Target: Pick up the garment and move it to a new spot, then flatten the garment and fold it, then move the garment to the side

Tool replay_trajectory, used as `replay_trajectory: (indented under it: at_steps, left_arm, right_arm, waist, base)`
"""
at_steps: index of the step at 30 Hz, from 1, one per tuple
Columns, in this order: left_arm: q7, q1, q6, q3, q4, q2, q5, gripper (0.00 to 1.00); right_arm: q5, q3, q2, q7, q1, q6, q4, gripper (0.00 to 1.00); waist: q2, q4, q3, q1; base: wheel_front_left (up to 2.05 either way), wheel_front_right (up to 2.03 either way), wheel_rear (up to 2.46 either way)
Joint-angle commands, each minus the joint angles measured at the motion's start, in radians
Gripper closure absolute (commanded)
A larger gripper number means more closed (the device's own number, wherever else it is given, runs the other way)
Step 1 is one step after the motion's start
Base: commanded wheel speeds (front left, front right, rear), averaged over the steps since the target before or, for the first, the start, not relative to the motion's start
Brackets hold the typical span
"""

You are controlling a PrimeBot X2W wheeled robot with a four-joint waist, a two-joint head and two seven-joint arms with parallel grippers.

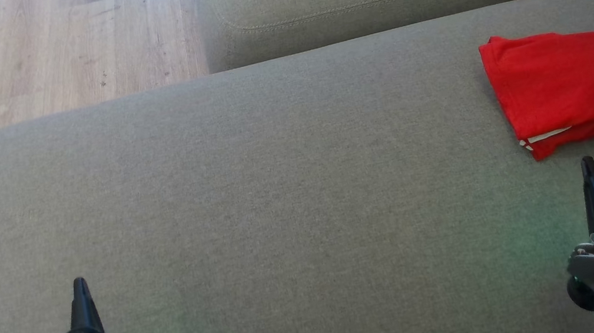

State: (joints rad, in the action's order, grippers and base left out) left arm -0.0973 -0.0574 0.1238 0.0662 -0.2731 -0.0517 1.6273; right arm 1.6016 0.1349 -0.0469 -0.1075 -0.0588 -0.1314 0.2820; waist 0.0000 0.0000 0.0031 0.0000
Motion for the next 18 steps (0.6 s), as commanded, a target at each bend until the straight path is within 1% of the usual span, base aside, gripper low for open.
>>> replay_trajectory:
  at_steps: [1,18]
  left_arm:
    - [-0.008,-0.05,0.007,0.038,0.028,-0.006,-0.011,1.0]
    - [-0.01,-0.05,0.007,0.04,0.028,-0.004,-0.013,1.0]
  right_arm:
    - [0.007,-0.021,-0.003,-0.006,-0.049,0.001,-0.037,1.0]
    - [0.007,-0.021,-0.003,-0.006,-0.049,0.001,-0.037,1.0]
  waist:
    - [0.0,0.0,0.0,0.0]
    - [0.0,0.0,0.0,0.0]
  base:
    - [0.0,0.0,0.0]
    - [0.0,0.0,0.0]
